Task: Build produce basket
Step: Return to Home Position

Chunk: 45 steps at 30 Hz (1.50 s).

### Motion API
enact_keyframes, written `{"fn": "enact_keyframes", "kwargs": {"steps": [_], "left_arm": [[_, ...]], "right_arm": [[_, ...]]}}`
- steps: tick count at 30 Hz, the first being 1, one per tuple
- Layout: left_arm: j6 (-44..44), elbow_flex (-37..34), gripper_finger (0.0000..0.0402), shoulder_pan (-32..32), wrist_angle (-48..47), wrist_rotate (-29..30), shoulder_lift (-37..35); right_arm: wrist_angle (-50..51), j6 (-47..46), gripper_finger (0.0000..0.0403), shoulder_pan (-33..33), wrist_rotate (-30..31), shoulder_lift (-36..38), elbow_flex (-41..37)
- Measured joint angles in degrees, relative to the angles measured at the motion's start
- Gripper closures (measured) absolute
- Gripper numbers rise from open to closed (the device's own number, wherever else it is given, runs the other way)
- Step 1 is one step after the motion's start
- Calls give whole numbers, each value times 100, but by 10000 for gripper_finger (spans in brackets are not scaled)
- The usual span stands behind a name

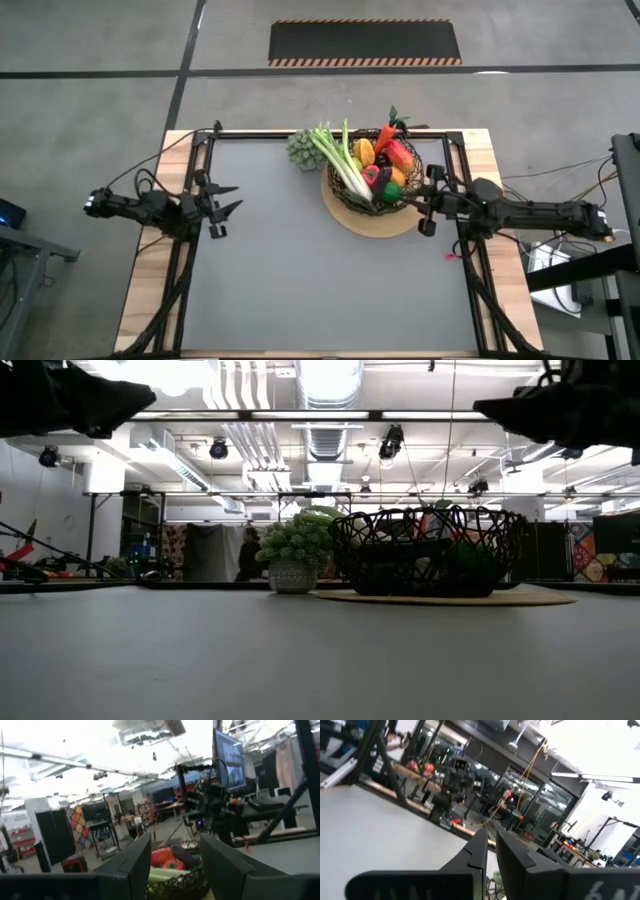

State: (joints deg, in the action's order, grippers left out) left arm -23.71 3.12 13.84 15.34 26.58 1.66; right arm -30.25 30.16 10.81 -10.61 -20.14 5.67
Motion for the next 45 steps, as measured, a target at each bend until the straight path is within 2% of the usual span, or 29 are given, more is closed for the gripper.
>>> {"fn": "enact_keyframes", "kwargs": {"steps": [6,10,15,23,32,35,37,41,44,45], "left_arm": [[252,-156,251,1,49,31,39],[238,-246,251,2,21,-250,65],[335,-261,251,2,38,-267,49],[384,-261,251,3,66,-267,86],[383,-263,251,3,61,-268,169],[383,-265,251,3,63,-268,170],[383,-265,251,2,58,-270,156],[383,-268,251,3,39,-266,157],[383,-268,251,1,52,-257,179],[383,-268,251,3,49,-257,196]], "right_arm": [[81,-327,376,-2,-316,893,-498],[455,-579,376,-4,-633,1345,-496],[638,-785,376,-4,-938,1723,-498],[766,-1704,376,-4,-883,1819,-500],[804,-1749,376,-4,-870,1730,-500],[1286,-1701,376,-12,-828,2003,-505],[1984,-1508,376,-80,-550,2009,-505],[2775,-1410,376,-240,324,2013,-507],[2963,-1375,376,-342,1020,2013,-498],[2952,-1285,376,-332,1068,2013,-499]]}}
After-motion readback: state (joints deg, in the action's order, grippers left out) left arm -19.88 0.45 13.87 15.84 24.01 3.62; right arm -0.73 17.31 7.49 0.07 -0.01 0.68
